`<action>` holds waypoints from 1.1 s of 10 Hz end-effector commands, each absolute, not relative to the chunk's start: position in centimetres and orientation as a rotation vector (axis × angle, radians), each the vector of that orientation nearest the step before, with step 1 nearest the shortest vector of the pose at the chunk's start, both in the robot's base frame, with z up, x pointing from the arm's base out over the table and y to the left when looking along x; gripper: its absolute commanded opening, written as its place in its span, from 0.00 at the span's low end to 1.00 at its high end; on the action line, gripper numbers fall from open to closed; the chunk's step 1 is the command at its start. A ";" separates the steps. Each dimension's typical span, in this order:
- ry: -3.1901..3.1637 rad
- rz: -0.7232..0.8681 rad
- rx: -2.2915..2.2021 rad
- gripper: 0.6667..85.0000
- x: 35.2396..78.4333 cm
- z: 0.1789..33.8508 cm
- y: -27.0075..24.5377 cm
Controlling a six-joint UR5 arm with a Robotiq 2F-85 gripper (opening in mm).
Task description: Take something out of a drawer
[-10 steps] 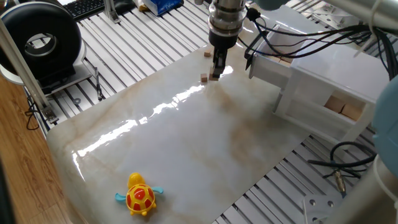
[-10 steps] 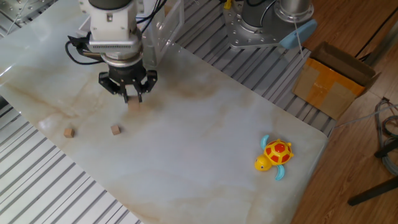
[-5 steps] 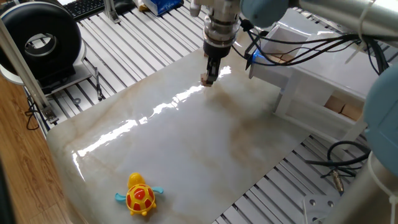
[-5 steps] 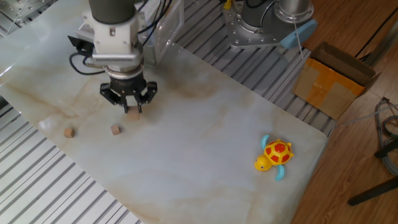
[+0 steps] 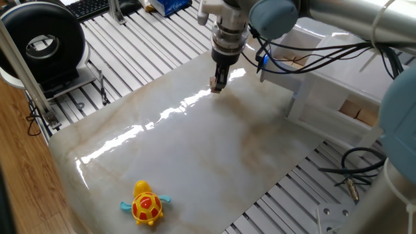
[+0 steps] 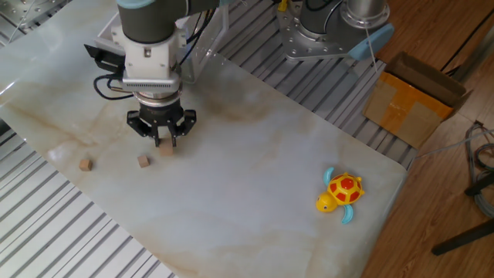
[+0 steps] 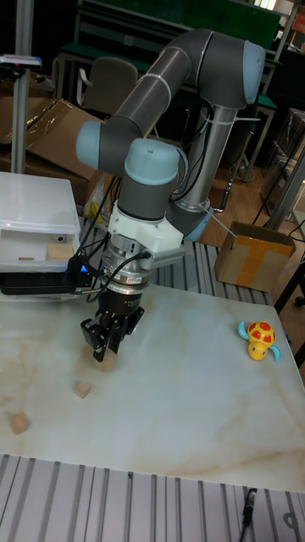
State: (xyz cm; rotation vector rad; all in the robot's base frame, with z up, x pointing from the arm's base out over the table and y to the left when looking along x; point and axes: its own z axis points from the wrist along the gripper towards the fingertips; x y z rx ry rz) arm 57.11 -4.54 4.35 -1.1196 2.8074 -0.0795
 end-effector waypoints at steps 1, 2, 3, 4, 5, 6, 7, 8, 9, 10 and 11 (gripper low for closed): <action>2.801 -0.078 -1.100 0.02 57.4 3.1 -4.5; 2.808 -0.092 -1.109 0.17 57.3 3.1 -4.7; 2.800 -0.097 -1.137 0.44 57.3 3.1 -4.8; 2.796 -0.096 -1.147 0.61 57.3 3.2 -4.7; 2.792 -0.086 -1.150 0.62 57.3 3.3 -4.5; 2.793 -0.080 -1.150 0.63 57.3 3.3 -4.4; 2.796 -0.079 -1.149 0.64 57.3 3.3 -4.3; 2.802 -0.080 -1.149 0.66 57.2 3.4 -4.3; 2.799 -0.081 -1.155 0.68 57.2 3.4 -4.3; 2.796 -0.073 -1.168 0.71 57.1 3.4 -4.2; 2.795 -0.065 -1.177 0.74 57.0 3.4 -4.0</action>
